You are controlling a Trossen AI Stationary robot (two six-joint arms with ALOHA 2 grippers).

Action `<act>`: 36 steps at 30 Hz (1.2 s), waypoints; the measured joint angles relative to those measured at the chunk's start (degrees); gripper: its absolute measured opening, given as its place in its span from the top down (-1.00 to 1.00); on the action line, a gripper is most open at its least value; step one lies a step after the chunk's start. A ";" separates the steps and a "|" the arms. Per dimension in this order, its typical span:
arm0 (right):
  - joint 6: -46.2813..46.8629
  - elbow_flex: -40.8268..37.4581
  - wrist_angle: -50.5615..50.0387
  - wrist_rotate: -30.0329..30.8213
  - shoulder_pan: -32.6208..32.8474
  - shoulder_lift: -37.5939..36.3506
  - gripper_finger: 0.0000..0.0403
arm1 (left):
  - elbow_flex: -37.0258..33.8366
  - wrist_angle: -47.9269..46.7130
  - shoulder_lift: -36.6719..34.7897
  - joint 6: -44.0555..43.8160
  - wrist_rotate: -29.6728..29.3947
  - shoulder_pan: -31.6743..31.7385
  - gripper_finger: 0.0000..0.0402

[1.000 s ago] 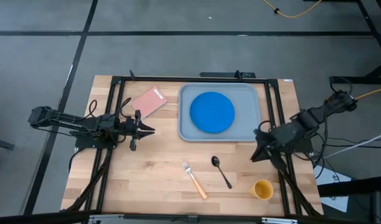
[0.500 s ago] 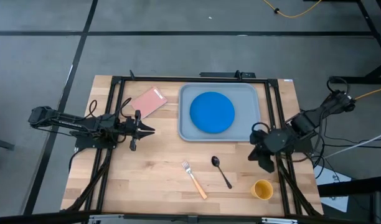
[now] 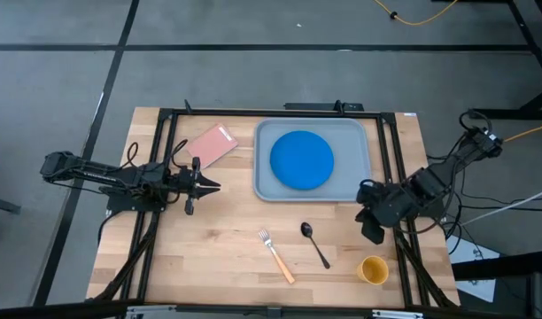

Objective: Pick and place plate/cup/fork/spoon on tray
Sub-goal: Put the cup on the gray tray

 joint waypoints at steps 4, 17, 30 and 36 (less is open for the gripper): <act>1.74 0.00 -3.37 3.35 1.46 0.00 0.71 | 0.00 0.02 0.00 -0.02 0.00 0.00 0.76; 0.39 0.00 5.78 -13.22 2.28 -0.55 0.26 | 0.00 0.02 0.00 0.02 0.00 0.00 0.76; -1.86 -0.02 20.98 -13.26 4.62 0.56 0.26 | -0.01 0.00 0.00 0.05 0.00 0.00 0.76; -3.09 0.00 22.68 -20.09 11.16 5.77 0.26 | -0.01 0.00 0.00 0.04 0.00 0.01 0.76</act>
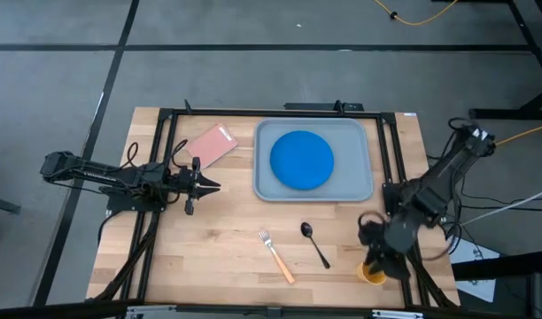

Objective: Pick and place plate/cup/fork/spoon on tray
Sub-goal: Put the cup on the gray tray

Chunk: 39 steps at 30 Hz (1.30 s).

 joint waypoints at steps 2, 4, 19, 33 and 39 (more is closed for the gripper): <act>-0.10 -0.02 -0.99 -0.27 2.04 2.17 0.26 | 0.00 0.00 0.00 0.00 0.00 0.01 0.76; -0.26 -0.02 -3.18 0.02 3.06 4.13 0.28 | 0.01 0.03 0.00 0.02 0.00 -0.01 0.76; -6.20 -0.02 -20.28 5.32 3.23 8.74 0.32 | 0.01 0.06 0.00 0.02 -0.20 0.01 0.76; -5.15 -3.95 -14.64 3.96 3.26 13.10 0.32 | -0.01 0.04 0.00 0.03 -0.20 0.01 0.76; 0.07 -6.59 -10.72 4.00 3.26 15.74 0.32 | -0.01 0.02 0.00 0.04 -0.22 0.01 0.76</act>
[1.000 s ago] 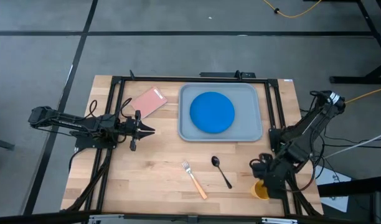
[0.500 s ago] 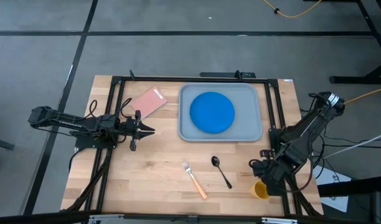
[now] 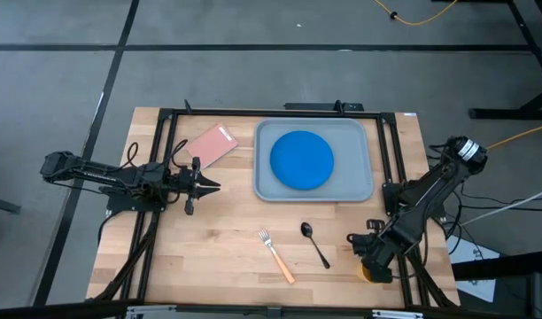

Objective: Pick and place plate/cup/fork/spoon on tray
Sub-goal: Put the cup on the gray tray

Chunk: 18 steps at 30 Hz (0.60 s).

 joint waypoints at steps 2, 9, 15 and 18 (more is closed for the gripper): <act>0.08 -0.94 2.71 0.21 -0.01 0.76 0.32 | 0.00 0.00 0.00 0.00 0.00 0.00 0.76; -0.27 -1.01 4.15 0.67 -0.48 2.26 0.60 | 0.02 0.00 0.00 0.02 0.00 -0.02 0.76; -3.69 1.50 2.16 7.09 -3.43 2.26 0.96 | 0.02 0.00 0.00 0.02 0.00 -0.01 0.76; -6.42 5.46 -2.69 8.42 -6.51 2.26 0.97 | 0.00 0.00 0.00 0.04 0.00 0.00 0.76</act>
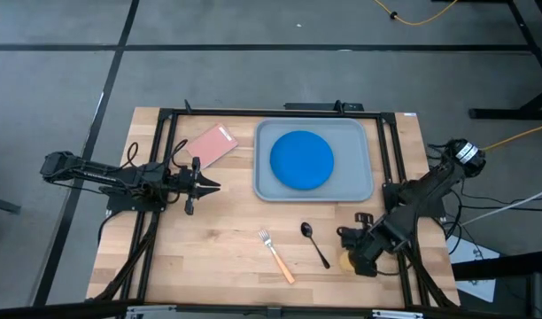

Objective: Pick and place plate/cup/fork/spoon on tray
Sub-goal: Put the cup on the gray tray

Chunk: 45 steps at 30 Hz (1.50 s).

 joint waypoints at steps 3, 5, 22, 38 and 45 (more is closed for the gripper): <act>-2.71 7.35 -10.89 2.82 -3.01 0.02 0.98 | 0.00 0.00 0.00 0.02 0.00 -0.02 0.76; -3.85 12.97 -20.33 9.68 -4.55 0.02 0.98 | 0.02 0.00 0.00 0.04 -0.02 -0.02 0.76; 3.40 28.76 -39.06 62.75 -34.03 -6.67 0.99 | 0.01 -0.28 0.00 3.41 -0.02 -0.01 0.76; -30.93 6.02 -3.50 21.99 -78.20 -9.25 0.99 | 0.02 -1.16 0.00 3.50 -0.02 0.00 0.76; -31.07 -2.27 4.11 9.83 -89.88 -9.25 0.99 | 0.00 -1.17 0.00 3.50 -0.02 0.00 0.76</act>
